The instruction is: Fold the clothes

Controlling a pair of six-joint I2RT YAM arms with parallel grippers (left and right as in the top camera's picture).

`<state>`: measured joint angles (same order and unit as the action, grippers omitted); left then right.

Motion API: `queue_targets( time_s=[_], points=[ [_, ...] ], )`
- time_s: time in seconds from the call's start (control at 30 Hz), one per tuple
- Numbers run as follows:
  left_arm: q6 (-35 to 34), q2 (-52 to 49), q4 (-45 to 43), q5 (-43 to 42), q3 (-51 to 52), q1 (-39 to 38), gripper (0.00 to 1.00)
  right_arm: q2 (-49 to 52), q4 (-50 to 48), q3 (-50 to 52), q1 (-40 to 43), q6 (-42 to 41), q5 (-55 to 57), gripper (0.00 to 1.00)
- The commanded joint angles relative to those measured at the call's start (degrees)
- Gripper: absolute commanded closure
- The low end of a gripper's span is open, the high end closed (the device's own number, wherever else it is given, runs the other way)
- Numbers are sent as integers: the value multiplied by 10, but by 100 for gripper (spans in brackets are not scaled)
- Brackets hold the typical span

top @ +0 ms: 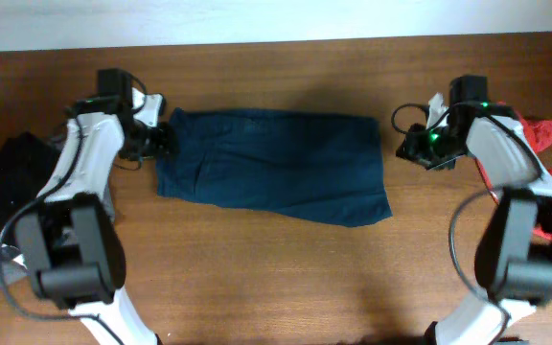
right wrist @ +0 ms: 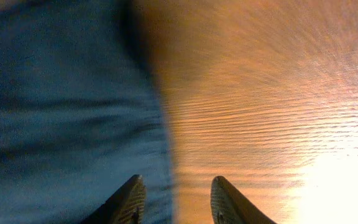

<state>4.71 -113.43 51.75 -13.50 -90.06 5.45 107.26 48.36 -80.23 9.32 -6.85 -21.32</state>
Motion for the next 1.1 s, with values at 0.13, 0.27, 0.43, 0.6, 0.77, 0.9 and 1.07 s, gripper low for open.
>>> queue_targets(
  time_s=[0.13, 0.27, 0.43, 0.6, 0.77, 0.9, 1.07],
  points=[
    [23, -19, 8, -96, 12, 23, 30, -67, 39, 0, -14, 30, -139, 52],
    [27, -62, -5, -97, 13, 24, 26, -64, 86, 2, -49, 86, -132, 54],
    [26, -95, -19, -109, 13, 35, 23, -63, 88, 11, -123, 87, -31, 47],
    [27, -108, -32, -117, 13, 38, 21, -41, 41, 29, -179, 0, 25, 43],
    [27, -135, -52, -185, 13, 38, 20, 6, -5, 43, -202, -37, 25, 47],
    [27, -162, -63, -221, 13, 38, 21, 44, -9, 43, -203, -38, 25, 48],
    [27, -191, -77, -249, 13, 38, 21, 73, -9, 43, -203, -37, 26, 48]
  ],
)
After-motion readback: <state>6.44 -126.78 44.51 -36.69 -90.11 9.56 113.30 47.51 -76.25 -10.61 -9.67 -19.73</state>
